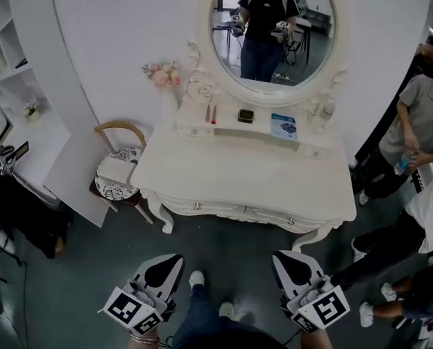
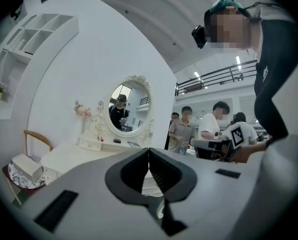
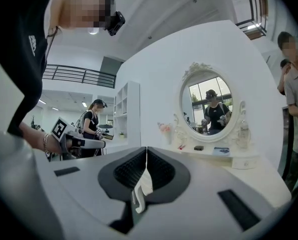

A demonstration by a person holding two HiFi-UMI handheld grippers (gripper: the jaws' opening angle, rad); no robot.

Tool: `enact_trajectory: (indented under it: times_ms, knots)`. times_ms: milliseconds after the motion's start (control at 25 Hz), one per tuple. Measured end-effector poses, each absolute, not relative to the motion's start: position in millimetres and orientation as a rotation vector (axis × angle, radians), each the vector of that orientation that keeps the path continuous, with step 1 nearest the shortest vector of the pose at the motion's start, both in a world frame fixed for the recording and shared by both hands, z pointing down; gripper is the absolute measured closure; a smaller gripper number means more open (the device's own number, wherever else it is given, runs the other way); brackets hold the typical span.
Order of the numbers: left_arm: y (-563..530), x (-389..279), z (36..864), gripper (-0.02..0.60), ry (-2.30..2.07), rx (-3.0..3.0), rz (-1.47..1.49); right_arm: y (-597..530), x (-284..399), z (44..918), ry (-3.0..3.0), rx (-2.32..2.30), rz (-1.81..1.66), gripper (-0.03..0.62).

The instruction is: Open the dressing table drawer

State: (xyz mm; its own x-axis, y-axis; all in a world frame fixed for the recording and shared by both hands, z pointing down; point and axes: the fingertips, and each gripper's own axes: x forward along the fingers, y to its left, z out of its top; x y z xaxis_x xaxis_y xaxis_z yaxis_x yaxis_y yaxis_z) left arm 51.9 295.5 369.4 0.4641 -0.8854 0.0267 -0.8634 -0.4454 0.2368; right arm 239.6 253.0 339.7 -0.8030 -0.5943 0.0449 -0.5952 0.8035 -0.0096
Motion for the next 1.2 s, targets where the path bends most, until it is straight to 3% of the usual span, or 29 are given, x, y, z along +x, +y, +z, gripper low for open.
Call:
enact_trajectory:
  times_ms: [1200]
  knots:
    - [152.8,-63.3,350.1,0.564,-1.499,2.521,-0.122,120.6,126.0,316.5,-2.956,0.988,0.053,0.574]
